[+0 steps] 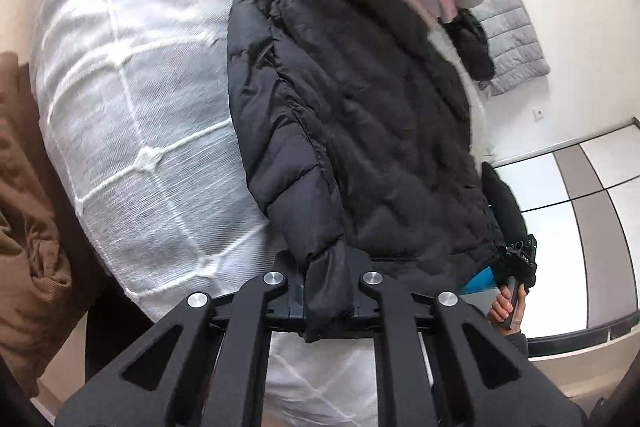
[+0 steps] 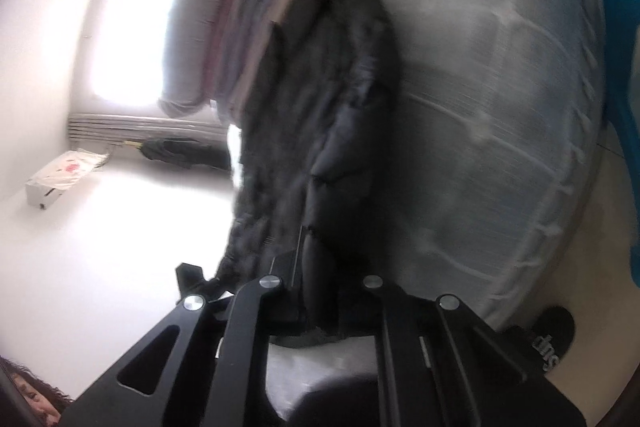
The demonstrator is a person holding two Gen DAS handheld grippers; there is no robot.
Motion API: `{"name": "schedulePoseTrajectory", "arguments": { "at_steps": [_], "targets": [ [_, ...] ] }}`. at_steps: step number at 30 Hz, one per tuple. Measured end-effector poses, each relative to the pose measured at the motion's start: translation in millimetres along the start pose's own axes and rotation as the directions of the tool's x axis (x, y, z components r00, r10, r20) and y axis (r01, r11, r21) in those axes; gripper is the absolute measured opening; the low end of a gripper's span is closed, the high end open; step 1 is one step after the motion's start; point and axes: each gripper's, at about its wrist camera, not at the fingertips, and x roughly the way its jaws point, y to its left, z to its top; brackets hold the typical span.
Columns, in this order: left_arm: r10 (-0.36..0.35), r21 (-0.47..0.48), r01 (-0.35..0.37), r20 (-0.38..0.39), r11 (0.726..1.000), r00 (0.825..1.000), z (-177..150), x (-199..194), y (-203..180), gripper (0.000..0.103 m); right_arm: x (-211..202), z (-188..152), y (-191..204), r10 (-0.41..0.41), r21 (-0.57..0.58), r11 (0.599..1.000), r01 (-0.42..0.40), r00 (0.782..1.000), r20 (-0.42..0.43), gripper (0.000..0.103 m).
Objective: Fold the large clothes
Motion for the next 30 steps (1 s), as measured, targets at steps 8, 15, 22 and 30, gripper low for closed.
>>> {"name": "schedulePoseTrajectory", "arguments": {
  "at_steps": [8,15,22,30],
  "targets": [
    [-0.057,0.046,0.055,0.052,0.997,0.997,-15.3,-54.1,-29.4,0.007,-28.5,-31.2,54.1,0.157,-0.061,0.986,-0.154,0.987,0.046,0.010],
    [-0.112,0.074,0.106,0.082,0.992,0.990,-73.6,-120.3,-29.9,0.007,-90.5,-89.4,89.2,0.235,-0.128,0.967,-0.222,0.967,0.095,0.010],
    [-0.153,0.025,0.153,0.026,0.988,0.988,-156.4,-132.3,4.7,0.007,-120.4,-158.2,38.6,0.242,-0.006,0.969,-0.245,0.953,0.184,0.010],
    [-0.194,-0.056,0.193,-0.010,0.980,0.981,-178.9,-107.0,39.5,0.007,-114.3,-183.5,-27.0,0.250,0.138,0.948,-0.287,0.940,0.234,0.010]
  ]
}}
